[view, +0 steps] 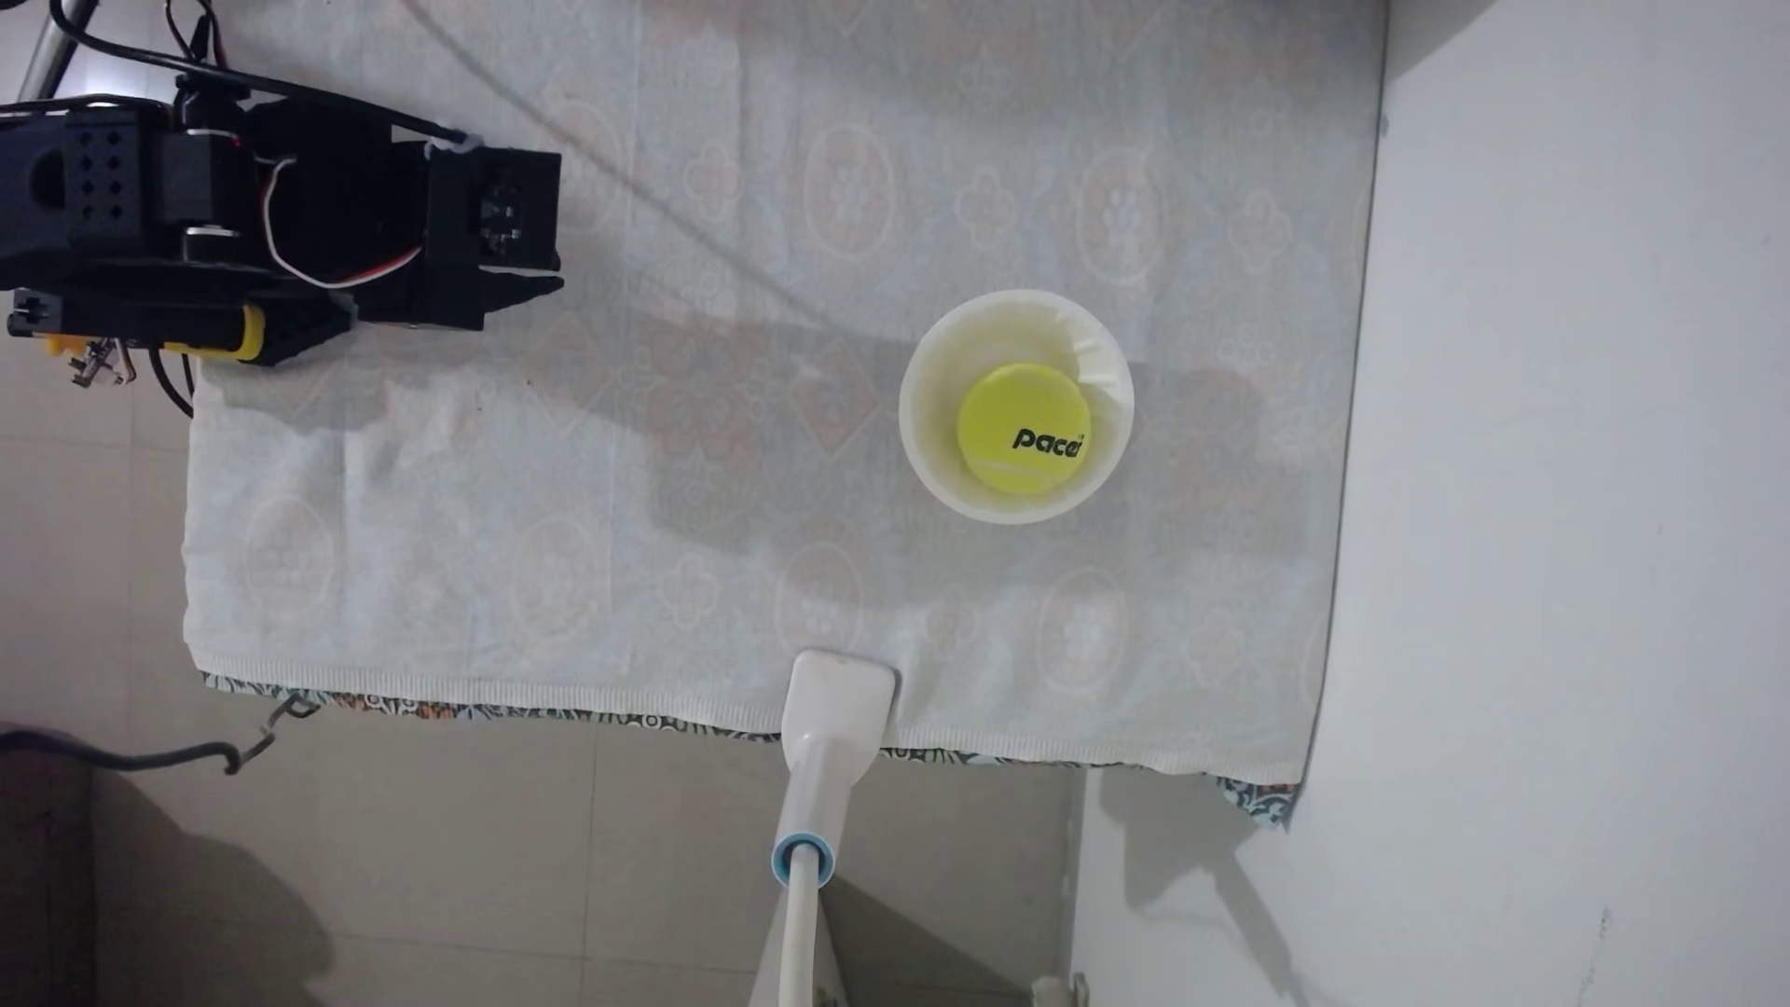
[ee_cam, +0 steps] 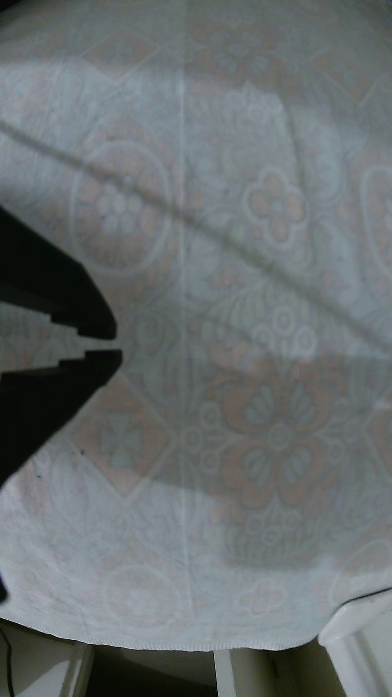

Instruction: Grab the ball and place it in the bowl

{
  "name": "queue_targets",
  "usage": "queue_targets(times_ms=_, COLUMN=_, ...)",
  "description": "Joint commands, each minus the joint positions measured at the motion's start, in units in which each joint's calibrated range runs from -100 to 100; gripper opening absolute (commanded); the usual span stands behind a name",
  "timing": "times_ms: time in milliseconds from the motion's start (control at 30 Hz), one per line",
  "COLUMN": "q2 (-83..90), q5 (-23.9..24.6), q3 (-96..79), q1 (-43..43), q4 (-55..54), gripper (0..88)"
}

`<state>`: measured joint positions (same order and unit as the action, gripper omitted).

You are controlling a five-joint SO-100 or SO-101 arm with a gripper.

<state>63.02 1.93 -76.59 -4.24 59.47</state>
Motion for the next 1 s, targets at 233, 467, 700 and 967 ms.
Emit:
queue_targets(times_ms=233, q2=12.43, q5=-1.27, q3=-9.5, q1=1.26, q4=-1.53, gripper=0.1)
queue_targets(times_ms=467, q2=17.82, q5=-0.93, q3=-14.14, q1=0.71, q4=-1.36, gripper=0.1)
queue_targets(times_ms=700, q2=21.69, q5=-1.17, q3=-17.41, q1=0.6, q4=-0.79, gripper=0.1)
queue_targets(times_ms=967, q2=24.83, q5=-1.32, q3=-18.77, q1=0.49, q4=1.1, gripper=0.1)
